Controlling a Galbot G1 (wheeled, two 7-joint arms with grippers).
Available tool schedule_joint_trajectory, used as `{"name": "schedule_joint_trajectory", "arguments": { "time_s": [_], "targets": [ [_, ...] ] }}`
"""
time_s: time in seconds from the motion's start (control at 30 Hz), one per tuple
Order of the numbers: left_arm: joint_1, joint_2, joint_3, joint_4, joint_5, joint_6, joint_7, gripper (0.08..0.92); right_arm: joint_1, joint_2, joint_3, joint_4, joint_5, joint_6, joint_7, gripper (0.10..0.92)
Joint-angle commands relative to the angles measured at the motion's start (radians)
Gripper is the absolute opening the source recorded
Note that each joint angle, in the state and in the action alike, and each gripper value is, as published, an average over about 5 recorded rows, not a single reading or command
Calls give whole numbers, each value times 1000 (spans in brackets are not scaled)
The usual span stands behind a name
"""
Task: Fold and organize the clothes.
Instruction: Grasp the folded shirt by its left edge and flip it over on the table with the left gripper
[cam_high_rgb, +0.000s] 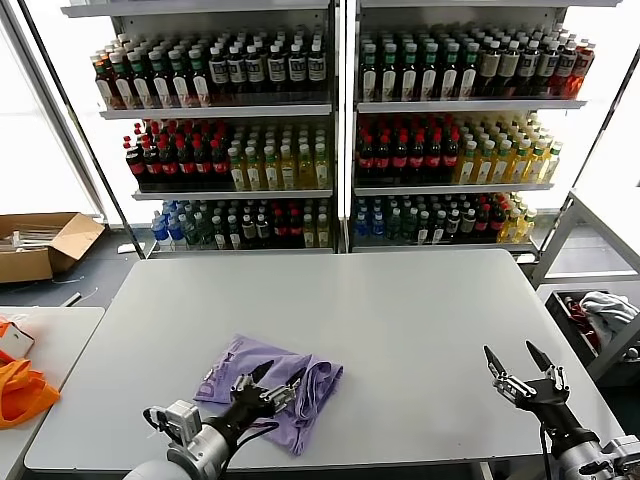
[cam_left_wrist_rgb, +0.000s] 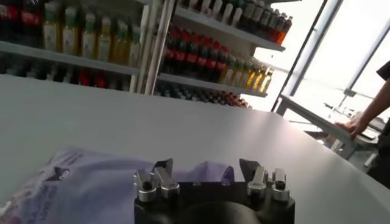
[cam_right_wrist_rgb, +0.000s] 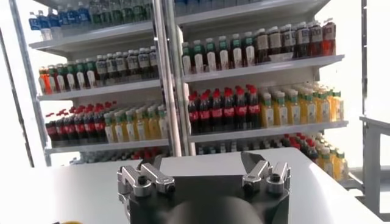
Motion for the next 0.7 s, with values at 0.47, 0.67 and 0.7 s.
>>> {"name": "schedule_joint_trajectory", "arguments": {
  "time_s": [0.47, 0.67, 0.7],
  "targets": [
    [-257, 148, -95, 417, -106, 2, 19, 823, -27, 16, -19, 5, -25, 25, -4, 823],
    [-247, 124, -40, 429, -117, 3, 1, 818, -30, 17, -1, 12, -24, 27, -3, 823],
    [-242, 119, -32, 425, -113, 1, 1, 807, -32, 18, 1, 14, -24, 27, -3, 823]
  ]
}}
